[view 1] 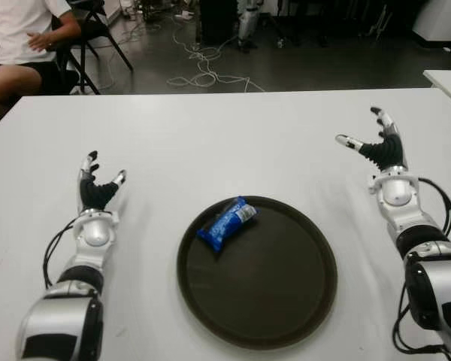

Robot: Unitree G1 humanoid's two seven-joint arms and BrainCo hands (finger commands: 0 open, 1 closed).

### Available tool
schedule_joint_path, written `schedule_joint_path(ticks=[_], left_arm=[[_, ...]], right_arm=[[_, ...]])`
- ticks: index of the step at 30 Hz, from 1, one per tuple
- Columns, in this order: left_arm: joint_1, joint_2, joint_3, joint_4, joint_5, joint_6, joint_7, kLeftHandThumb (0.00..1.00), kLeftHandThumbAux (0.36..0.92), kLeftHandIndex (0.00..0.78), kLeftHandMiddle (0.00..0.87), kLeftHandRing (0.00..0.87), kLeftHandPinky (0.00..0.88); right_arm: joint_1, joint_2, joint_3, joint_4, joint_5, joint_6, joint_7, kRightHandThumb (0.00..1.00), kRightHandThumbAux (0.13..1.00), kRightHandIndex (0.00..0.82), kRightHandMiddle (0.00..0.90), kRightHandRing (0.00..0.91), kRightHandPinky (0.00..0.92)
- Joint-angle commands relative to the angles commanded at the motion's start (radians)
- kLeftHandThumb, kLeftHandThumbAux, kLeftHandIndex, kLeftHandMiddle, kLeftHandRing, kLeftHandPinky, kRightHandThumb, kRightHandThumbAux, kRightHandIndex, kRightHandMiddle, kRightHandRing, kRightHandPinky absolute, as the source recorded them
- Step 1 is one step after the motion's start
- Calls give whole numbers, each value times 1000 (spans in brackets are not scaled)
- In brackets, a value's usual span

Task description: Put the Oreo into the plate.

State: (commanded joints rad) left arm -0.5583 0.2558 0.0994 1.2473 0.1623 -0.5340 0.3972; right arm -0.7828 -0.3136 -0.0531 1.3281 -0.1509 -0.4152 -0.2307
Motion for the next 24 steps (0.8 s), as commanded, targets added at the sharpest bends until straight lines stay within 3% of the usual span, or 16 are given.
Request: schedule_joint_path(ticks=[24], left_arm=[[1,2,3,-6,-3,-15,-9,0,770,62,101,89,79]], right_arm=[[1,22,-103,4,62,104,90,0,675,73,50,35,8]])
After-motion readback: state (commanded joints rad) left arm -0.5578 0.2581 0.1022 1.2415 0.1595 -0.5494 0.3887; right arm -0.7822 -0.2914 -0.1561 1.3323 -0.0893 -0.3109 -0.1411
